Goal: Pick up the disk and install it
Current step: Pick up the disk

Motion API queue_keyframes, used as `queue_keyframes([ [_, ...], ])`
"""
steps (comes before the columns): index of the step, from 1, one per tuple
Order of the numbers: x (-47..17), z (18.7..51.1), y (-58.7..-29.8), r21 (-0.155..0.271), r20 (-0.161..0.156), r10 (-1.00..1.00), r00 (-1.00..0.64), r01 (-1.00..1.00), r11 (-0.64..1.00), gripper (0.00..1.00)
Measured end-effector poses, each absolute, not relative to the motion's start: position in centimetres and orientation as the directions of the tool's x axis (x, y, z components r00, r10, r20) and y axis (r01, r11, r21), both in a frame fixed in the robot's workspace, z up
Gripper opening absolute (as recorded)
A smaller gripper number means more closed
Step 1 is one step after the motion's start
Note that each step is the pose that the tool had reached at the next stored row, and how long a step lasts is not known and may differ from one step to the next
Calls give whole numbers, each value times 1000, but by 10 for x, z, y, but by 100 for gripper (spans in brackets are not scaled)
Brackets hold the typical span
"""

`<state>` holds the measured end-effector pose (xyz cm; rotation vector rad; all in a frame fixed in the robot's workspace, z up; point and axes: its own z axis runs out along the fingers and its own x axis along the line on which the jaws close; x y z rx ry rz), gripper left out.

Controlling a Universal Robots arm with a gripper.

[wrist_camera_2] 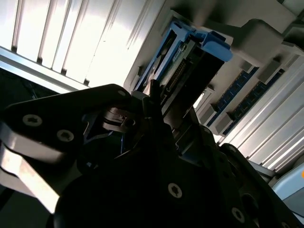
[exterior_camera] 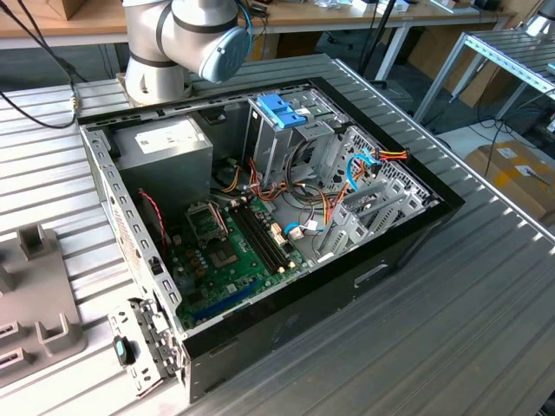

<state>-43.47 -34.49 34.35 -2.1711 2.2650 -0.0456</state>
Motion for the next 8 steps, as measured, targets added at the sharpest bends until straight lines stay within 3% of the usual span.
queue_keyframes([
  [8,-435,361,-345,-24,17,-999,-43,-999,42,35],
])
